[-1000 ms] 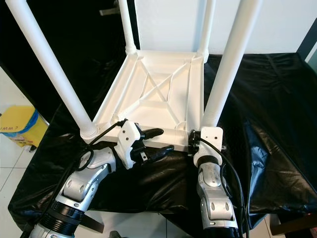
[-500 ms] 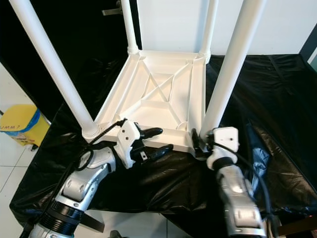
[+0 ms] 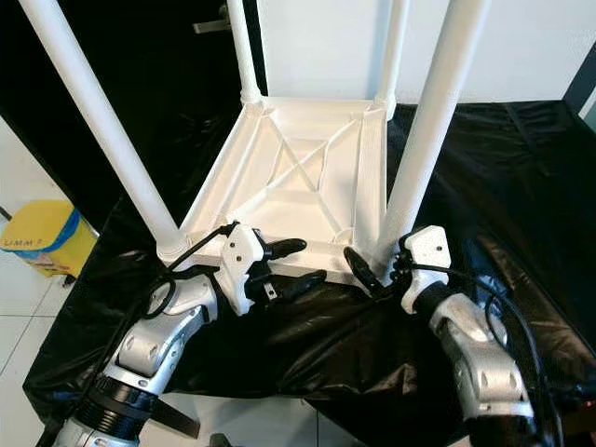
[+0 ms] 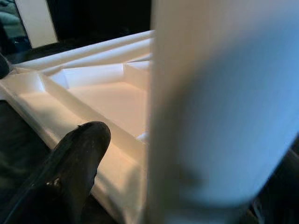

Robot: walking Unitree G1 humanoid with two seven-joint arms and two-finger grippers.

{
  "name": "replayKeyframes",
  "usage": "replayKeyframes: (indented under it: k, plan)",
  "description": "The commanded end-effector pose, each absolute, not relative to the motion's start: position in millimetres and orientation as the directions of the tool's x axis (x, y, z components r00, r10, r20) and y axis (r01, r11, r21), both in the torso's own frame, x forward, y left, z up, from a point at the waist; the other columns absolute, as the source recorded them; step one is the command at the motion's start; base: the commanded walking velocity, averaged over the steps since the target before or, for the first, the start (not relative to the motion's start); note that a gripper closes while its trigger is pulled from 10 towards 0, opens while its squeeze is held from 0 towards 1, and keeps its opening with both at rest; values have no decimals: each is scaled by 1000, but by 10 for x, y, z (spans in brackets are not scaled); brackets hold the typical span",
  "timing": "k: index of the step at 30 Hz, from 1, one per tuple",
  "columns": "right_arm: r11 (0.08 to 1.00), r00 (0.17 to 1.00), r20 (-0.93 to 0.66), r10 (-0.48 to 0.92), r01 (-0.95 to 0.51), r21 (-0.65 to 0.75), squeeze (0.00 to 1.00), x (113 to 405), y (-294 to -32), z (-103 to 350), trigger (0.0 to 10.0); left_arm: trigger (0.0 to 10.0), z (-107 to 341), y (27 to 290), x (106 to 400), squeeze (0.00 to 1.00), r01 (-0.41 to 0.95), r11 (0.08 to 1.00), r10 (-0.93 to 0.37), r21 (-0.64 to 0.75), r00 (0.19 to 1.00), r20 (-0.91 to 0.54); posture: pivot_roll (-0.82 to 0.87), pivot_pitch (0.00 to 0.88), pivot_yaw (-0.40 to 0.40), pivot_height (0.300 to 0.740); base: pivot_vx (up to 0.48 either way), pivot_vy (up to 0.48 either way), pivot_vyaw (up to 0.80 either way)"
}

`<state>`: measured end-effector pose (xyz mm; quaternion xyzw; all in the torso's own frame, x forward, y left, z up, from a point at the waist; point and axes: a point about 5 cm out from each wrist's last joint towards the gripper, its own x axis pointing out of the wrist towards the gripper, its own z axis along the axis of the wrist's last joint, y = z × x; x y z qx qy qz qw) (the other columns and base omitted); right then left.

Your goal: Building children table

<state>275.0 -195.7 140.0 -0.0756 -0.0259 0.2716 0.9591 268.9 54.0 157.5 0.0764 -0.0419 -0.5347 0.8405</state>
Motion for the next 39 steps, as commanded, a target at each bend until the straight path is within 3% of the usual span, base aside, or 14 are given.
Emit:
replayKeyframes:
  k: [1, 2, 3, 4, 5, 17, 18, 19, 20, 21, 31, 33, 39]
  plan:
    - [804, 818, -25, 574, -569, -172, 0, 2786, -1907, 1344, 10000, 10000, 1575, 545, 2710, 0, 888, 428, -899, 170, 437, -20, -119, 41, 66, 740, 0, 0, 0]
    - [792, 808, -33, 589, -585, -175, 0, 2807, -1901, 1330, 8157, 10000, 1576, 548, 2708, 0, 888, 428, -899, 170, 437, -20, -113, 43, 65, 740, 0, 0, 0]
    - [792, 808, -33, 589, -585, -175, 0, 2807, -1901, 1330, 8157, 10000, 1576, 548, 2708, 0, 888, 428, -899, 170, 437, -20, -113, 43, 65, 740, 0, 0, 0]
    - [784, 801, -40, 598, -595, -176, 0, 2820, -1898, 1318, 1059, 10000, 1577, 553, 2705, 0, 888, 428, -899, 169, 438, -20, -112, 44, 65, 740, 0, 0, 0]
    - [778, 794, -45, 607, -604, -175, 0, 2826, -1902, 1307, 0, 10000, 1576, 559, 2700, 0, 887, 429, -899, 169, 438, -21, -109, 45, 65, 740, 0, 0, 0]
    - [771, 786, -75, 614, -617, -158, 0, 2795, -1978, 1225, 0, 10000, 1565, 577, 2676, 0, 886, 435, -895, 162, 445, -26, -108, 56, 67, 740, 0, 0, 0]
    - [777, 792, -78, 606, -610, -154, 0, 2794, -1988, 1217, 1098, 10000, 1564, 576, 2678, 0, 886, 434, -896, 161, 444, -27, -114, 55, 69, 740, 0, 0, 0]
    - [785, 798, -78, 597, -601, -151, 0, 2793, -1994, 1213, 4588, 10000, 1563, 574, 2680, 0, 887, 433, -896, 161, 442, -27, -115, 55, 70, 740, 0, 0, 0]
    - [785, 798, -78, 597, -601, -151, 0, 2793, -1994, 1213, 4588, 10000, 1563, 574, 2680, 0, 887, 433, -896, 161, 442, -27, -115, 55, 70, 740, 0, 0, 0]
    - [796, 810, -75, 582, -586, -151, 0, 2793, -1997, 1206, 10000, 10000, 1562, 569, 2683, 0, 889, 430, -898, 160, 439, -28, -122, 55, 72, 740, 0, 0, 0]
    - [872, 888, -59, 457, -460, -170, 0, 2773, -1971, 1159, 10000, 10000, 1561, 535, 2689, 0, 896, 416, -905, 157, 425, -27, -145, 53, 83, 740, 0, 0, 0]
    - [921, 937, -61, 344, -349, -175, 0, 2756, -1946, 1108, 10000, 10000, 1559, 520, 2687, 0, 899, 409, -908, 155, 418, -28, -151, 58, 89, 740, 0, 0, 0]
    - [979, 984, -56, 169, -175, -105, 0, 2692, -1820, 1043, 10000, 10000, 1554, 504, 2672, 0, 905, 397, -913, 151, 406, -29, -157, 64, 97, 740, 0, 0, 0]
